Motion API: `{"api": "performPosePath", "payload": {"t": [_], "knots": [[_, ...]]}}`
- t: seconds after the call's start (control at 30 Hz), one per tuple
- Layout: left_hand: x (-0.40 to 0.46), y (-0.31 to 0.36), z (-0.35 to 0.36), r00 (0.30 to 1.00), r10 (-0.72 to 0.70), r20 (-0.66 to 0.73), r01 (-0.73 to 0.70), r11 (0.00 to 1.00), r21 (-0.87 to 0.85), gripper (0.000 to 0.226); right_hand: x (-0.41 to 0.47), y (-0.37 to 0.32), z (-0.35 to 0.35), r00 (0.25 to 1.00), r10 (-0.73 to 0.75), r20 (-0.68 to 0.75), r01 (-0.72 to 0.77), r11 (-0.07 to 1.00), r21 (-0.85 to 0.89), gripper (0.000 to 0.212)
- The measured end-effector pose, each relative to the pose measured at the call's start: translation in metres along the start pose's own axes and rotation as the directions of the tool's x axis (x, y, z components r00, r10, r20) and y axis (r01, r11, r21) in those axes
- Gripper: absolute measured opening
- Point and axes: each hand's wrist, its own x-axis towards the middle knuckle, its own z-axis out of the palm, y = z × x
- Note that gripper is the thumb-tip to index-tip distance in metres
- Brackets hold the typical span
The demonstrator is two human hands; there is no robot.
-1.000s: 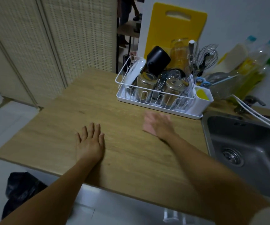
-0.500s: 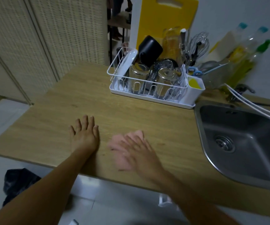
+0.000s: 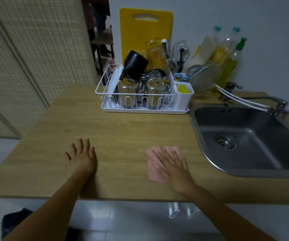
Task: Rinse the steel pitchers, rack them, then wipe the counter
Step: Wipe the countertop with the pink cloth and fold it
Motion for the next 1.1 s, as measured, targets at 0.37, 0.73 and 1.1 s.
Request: {"api": "performPosePath", "payload": {"t": [0.37, 0.73, 1.1], "knots": [[-0.039, 0.091, -0.018, 0.931, 0.338, -0.136, -0.364, 0.833, -0.416, 0.028, 0.024, 0.046, -0.041, 0.965, 0.234, -0.119, -0.165, 0.893, 0.419, 0.017], [-0.059, 0.155, 0.012, 0.825, 0.538, 0.173, -0.497, 0.837, -0.230, 0.051, 0.017, 0.060, -0.045, 0.901, 0.407, -0.152, -0.210, 0.715, 0.667, 0.030], [-0.040, 0.170, -0.048, 0.726, 0.665, 0.174, -0.262, 0.503, -0.824, 0.015, 0.028, 0.042, -0.115, 0.967, 0.253, -0.022, -0.082, 0.394, 0.915, 0.013]]}}
